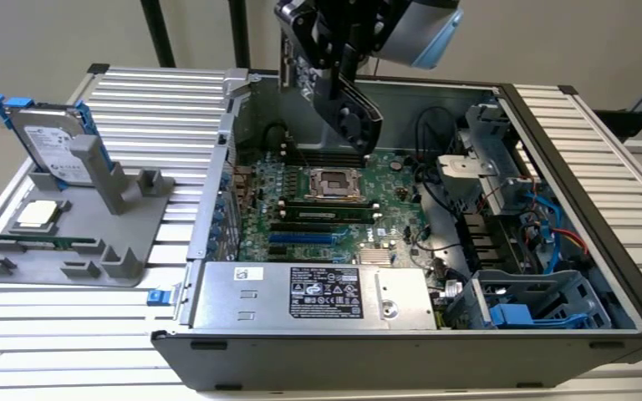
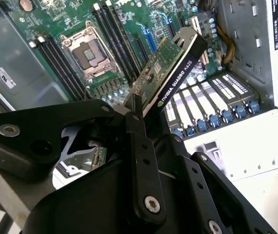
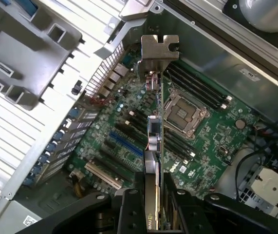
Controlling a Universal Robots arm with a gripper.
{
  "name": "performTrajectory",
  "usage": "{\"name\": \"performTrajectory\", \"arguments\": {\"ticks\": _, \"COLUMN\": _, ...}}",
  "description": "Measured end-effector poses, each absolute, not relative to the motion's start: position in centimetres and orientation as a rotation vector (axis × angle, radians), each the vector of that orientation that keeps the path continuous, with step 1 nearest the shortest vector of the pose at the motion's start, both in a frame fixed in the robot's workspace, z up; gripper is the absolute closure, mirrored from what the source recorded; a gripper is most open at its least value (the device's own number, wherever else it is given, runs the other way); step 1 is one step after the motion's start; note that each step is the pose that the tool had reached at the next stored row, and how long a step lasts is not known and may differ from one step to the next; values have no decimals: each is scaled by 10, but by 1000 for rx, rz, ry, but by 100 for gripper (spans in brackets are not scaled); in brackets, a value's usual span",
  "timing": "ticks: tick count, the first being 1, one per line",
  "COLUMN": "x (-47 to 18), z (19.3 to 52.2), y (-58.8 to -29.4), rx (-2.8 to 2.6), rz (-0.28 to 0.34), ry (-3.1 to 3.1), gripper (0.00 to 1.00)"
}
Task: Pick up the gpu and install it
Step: 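Insert the gpu into the slot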
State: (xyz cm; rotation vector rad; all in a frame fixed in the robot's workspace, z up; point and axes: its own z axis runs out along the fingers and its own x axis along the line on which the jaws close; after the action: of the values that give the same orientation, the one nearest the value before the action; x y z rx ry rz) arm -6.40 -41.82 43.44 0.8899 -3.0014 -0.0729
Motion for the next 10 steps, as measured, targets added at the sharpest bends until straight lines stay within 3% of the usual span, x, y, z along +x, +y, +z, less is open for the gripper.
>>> {"name": "performTrajectory", "arguments": {"ticks": 10, "x": -64, "z": 434, "y": -418, "rx": 1010, "rz": -72, "ry": -2961, "gripper": 100}}
